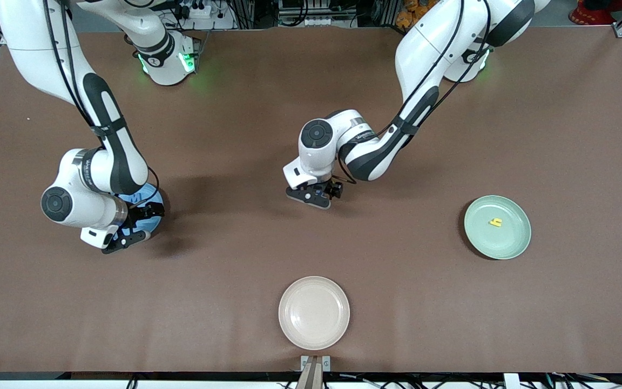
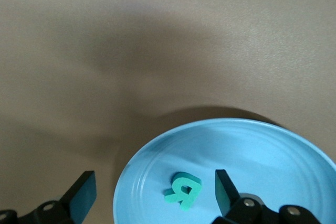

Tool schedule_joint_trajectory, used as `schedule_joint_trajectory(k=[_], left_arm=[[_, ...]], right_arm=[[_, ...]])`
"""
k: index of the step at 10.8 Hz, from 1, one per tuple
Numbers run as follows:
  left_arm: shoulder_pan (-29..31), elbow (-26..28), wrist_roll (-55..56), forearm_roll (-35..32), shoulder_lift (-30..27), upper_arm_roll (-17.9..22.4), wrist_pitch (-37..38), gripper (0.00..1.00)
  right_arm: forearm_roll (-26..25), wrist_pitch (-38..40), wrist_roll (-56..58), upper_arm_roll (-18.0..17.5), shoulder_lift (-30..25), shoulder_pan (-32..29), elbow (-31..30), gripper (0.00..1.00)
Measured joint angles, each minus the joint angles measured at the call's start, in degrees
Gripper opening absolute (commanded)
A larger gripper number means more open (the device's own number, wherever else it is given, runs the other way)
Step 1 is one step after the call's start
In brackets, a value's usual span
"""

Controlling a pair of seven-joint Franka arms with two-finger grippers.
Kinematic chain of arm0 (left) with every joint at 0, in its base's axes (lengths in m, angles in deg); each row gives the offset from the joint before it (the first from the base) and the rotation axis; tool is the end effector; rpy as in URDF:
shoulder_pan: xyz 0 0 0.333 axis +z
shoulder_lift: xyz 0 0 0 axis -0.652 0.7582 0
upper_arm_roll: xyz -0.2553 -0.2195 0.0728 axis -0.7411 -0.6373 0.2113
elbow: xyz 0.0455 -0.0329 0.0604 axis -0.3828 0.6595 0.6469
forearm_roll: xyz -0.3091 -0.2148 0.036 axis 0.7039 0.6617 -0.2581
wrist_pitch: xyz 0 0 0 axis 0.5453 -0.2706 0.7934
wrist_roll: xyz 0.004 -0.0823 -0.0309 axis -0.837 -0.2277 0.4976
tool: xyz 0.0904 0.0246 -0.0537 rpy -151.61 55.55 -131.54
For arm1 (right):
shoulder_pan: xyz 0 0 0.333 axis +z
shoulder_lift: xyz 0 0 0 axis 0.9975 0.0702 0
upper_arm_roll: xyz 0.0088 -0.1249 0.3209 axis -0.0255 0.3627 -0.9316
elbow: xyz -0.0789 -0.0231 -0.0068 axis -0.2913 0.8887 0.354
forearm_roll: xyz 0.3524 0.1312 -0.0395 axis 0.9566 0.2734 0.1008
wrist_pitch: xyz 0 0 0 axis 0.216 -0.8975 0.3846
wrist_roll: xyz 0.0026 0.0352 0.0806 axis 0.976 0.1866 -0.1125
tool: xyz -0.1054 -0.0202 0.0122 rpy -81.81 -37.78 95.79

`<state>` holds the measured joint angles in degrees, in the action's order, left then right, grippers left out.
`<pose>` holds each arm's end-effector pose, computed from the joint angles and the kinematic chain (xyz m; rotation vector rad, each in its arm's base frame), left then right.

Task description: Sort uppercase to blue plate, lowercase to green plate

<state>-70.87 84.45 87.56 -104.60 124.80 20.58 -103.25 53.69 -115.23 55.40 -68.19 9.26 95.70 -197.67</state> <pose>0.4922 -0.5205 0.2203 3.0851 -0.5455 0.0526 0.6157 0.0229 0.2420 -2.9924 -0.5575 0.2508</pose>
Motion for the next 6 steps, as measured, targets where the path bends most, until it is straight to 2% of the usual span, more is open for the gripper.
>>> schedule_joint_trajectory(k=[2,6], left_arm=[[0.0,-0.1,0.0,0.0,0.0,0.1,0.0,0.82],[0.0,0.0,0.0,0.1,0.6,0.5,-0.1,0.79]], right_arm=[[0.0,0.1,-0.5,0.0,0.0,0.7,0.2,1.00],[0.1,1.6,-9.0,-0.2,-0.6,3.8,0.7,1.00]])
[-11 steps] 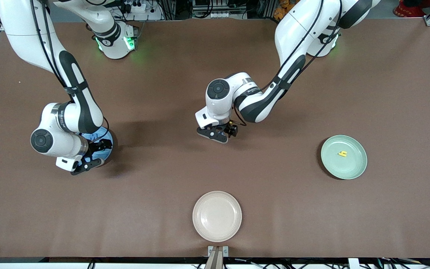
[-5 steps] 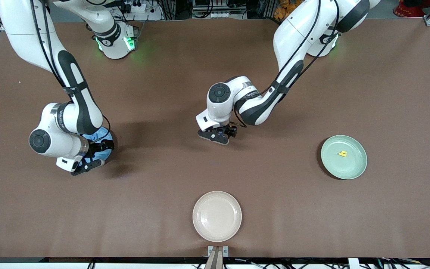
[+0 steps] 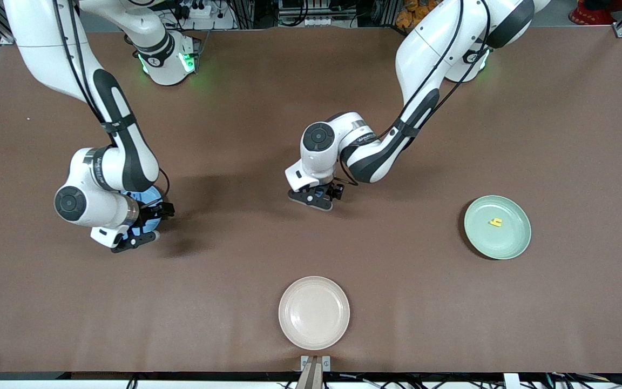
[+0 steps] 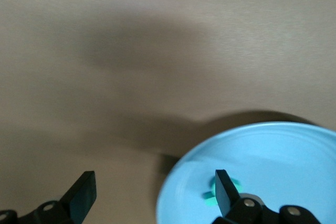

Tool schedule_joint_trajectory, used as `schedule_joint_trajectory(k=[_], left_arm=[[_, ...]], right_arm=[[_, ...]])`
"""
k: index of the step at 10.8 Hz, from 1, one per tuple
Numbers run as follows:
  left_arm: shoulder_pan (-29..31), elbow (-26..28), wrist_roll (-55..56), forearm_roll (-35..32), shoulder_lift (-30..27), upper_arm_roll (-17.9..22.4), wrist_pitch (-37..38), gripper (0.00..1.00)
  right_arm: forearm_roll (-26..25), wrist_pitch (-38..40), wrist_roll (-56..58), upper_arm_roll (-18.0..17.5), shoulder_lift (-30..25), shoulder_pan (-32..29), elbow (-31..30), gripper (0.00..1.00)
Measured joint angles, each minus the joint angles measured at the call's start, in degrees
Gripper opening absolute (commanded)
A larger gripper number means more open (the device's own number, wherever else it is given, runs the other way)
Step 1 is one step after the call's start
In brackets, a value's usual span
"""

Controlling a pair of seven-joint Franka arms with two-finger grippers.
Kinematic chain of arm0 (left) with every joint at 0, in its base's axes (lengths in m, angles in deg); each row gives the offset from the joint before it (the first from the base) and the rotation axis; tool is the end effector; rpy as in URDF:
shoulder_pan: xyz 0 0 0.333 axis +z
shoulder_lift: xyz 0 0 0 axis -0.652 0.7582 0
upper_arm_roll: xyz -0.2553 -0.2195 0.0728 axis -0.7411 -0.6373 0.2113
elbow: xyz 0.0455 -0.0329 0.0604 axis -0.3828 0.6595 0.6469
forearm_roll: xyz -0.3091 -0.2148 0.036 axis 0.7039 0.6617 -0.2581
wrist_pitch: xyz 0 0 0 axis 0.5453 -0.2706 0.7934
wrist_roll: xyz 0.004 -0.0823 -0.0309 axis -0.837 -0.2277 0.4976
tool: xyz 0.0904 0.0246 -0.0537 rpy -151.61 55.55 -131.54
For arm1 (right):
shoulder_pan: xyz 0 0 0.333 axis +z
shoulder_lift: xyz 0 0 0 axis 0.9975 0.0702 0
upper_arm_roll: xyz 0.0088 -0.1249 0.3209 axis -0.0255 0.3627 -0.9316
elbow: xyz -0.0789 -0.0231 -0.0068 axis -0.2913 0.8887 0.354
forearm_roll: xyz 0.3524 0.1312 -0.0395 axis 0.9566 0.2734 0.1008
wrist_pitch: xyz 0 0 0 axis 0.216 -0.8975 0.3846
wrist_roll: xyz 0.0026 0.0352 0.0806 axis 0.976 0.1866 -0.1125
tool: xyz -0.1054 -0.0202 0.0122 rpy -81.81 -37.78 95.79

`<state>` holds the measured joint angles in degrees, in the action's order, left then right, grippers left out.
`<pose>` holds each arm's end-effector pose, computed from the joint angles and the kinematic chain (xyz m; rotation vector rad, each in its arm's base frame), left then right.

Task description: Sort uppercase to blue plate, lowercase to green plate

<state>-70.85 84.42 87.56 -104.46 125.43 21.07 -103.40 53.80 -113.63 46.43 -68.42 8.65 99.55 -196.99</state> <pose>0.4949 -0.5166 0.2119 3.0936 -0.5346 0.0411 0.6140 0.0677 0.2510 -3.0221 -0.4317 0.2731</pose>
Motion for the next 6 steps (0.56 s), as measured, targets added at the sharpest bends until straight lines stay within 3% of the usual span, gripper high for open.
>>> schedule_joint_trajectory(k=[6], left_arm=[[-0.3,0.0,0.0,0.1,0.8,0.0,-1.6,0.76]], right_arm=[[0.1,2.8,-10.0,-2.0,-1.5,2.9,0.5,1.00]])
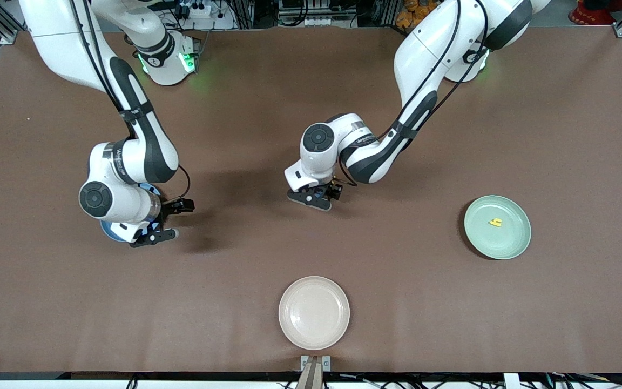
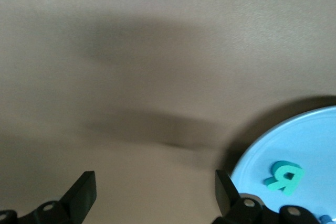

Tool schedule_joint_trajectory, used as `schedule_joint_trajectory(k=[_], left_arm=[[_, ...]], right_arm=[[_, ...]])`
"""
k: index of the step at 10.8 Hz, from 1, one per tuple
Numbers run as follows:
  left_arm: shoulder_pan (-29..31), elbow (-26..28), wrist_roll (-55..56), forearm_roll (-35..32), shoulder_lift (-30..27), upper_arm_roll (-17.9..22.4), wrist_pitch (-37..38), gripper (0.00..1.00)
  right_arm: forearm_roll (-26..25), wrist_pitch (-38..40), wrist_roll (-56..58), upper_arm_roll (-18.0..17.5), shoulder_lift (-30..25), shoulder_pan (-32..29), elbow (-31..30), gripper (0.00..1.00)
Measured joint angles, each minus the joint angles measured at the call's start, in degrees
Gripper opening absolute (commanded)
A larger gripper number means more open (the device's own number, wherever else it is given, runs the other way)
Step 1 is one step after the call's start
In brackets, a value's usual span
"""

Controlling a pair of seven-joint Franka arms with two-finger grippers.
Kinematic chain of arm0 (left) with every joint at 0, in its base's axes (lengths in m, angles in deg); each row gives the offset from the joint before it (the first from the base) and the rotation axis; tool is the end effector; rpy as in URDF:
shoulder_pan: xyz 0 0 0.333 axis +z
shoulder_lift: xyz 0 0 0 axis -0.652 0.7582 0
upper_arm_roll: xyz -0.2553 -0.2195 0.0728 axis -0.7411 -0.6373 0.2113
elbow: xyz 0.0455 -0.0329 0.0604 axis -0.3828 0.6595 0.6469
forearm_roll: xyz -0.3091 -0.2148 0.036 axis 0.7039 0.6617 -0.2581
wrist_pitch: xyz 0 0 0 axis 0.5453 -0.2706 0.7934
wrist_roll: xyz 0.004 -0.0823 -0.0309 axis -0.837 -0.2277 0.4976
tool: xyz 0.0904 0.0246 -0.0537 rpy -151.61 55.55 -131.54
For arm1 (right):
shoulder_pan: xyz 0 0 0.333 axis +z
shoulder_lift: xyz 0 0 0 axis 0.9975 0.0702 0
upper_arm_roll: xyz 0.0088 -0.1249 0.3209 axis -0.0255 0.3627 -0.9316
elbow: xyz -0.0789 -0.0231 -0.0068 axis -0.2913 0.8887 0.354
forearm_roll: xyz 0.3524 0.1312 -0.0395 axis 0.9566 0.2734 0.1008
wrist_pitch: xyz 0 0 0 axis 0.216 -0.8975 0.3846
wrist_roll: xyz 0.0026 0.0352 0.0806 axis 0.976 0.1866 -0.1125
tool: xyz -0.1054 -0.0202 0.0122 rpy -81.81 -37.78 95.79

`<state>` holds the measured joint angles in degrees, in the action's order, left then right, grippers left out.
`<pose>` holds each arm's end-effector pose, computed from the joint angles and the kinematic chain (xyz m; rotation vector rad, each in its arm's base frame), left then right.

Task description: Sort uppercase to blue plate, lowercase to green plate

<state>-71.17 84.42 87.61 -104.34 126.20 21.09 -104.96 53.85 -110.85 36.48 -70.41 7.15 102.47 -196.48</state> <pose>0.4921 -0.5208 0.2051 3.0761 -0.5367 0.0472 0.6049 0.1198 0.2661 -3.0329 -0.2983 0.3124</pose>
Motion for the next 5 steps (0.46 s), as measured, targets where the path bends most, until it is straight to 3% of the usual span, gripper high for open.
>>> schedule_joint_trajectory(k=[5], left_arm=[[0.0,0.0,0.0,0.0,0.0,0.0,-0.2,0.65]], right_arm=[[0.0,0.5,-2.4,-1.0,-0.2,0.0,0.1,1.00]])
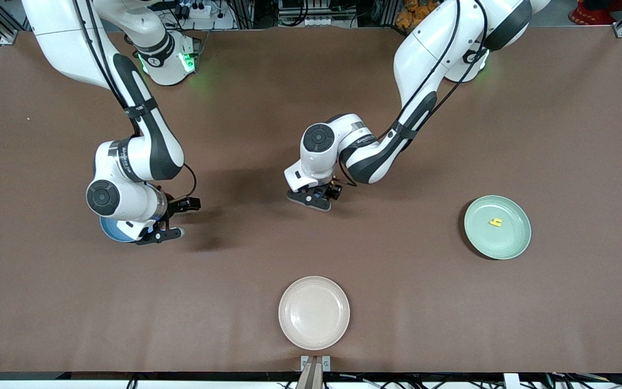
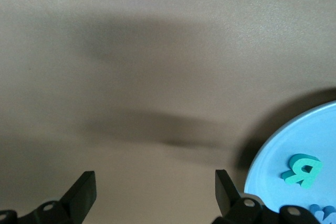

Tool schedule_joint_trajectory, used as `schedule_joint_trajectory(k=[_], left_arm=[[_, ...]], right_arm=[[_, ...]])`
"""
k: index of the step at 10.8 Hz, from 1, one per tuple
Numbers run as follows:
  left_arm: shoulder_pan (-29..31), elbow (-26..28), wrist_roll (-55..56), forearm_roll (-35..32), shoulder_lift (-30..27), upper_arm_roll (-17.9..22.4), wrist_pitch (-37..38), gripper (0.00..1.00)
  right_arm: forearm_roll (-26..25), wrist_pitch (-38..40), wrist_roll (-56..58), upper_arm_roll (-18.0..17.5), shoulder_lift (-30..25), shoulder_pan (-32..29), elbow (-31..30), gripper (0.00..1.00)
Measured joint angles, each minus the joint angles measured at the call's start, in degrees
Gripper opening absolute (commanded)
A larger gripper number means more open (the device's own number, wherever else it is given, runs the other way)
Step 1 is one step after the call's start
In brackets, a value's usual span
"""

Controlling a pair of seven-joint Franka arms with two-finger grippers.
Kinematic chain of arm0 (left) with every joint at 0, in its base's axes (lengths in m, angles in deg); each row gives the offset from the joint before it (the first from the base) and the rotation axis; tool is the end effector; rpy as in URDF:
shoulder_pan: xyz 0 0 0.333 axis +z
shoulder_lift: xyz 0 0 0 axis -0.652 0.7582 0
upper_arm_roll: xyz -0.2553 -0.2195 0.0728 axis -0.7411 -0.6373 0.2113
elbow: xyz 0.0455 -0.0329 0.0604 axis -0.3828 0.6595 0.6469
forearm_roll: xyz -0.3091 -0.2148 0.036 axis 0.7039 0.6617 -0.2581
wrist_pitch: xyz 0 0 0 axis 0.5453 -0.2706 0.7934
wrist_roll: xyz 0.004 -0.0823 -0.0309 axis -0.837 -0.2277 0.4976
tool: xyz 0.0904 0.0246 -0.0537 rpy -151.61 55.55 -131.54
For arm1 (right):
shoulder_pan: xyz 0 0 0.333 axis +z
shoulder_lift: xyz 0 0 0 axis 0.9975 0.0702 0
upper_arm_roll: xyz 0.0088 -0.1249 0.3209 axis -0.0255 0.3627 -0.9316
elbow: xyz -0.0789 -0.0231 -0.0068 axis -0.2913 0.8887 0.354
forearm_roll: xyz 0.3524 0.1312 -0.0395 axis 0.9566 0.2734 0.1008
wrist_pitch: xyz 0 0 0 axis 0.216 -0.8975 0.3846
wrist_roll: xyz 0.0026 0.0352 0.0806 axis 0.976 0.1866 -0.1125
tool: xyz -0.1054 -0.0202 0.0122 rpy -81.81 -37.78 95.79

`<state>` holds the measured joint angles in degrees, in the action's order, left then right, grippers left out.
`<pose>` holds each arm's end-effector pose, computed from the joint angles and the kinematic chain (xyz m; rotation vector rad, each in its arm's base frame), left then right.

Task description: Sort uppercase to blue plate, lowercase to green plate

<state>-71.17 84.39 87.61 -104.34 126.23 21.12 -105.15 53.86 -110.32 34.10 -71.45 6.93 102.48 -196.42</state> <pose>0.4926 -0.5210 0.2052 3.0740 -0.5356 0.0507 0.6021 0.1302 0.2678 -3.0314 -0.2614 0.3249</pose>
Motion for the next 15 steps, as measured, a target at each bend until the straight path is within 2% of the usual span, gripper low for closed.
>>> schedule_joint_trajectory(k=[1,3,5,7,9,11,13,15], left_arm=[[0.0,0.0,0.0,0.0,0.0,0.0,0.0,0.64],[0.0,0.0,0.0,0.0,0.0,0.0,0.0,0.52],[0.0,0.0,0.0,0.0,0.0,0.1,0.0,0.50],[0.0,0.0,0.0,0.0,0.0,0.2,0.0,0.44],[0.0,0.0,0.0,0.0,0.1,0.4,0.0,0.25],[0.0,-0.1,-0.3,0.0,0.1,0.4,0.0,0.22],[0.0,-0.1,-0.4,0.0,0.1,0.4,0.0,0.00],[0.0,-0.2,-0.4,0.0,0.0,0.7,0.0,0.00]], right_arm=[[0.0,0.1,0.0,0.0,0.0,0.0,0.0,1.00],[0.0,0.1,-0.1,0.0,0.0,0.0,0.0,1.00],[0.0,0.5,-1.2,-0.3,0.0,0.0,0.0,1.00],[0.0,1.4,-2.9,-1.3,-0.2,0.0,0.1,1.00],[0.0,1.8,-4.0,-1.8,-0.6,0.0,0.3,1.00],[0.0,2.1,-4.3,-2.0,-0.8,0.0,0.3,1.00],[0.0,2.1,-5.3,-2.4,-0.8,0.0,0.3,1.00],[0.0,2.5,-7.0,-3.2,-0.9,0.0,0.3,1.00]])
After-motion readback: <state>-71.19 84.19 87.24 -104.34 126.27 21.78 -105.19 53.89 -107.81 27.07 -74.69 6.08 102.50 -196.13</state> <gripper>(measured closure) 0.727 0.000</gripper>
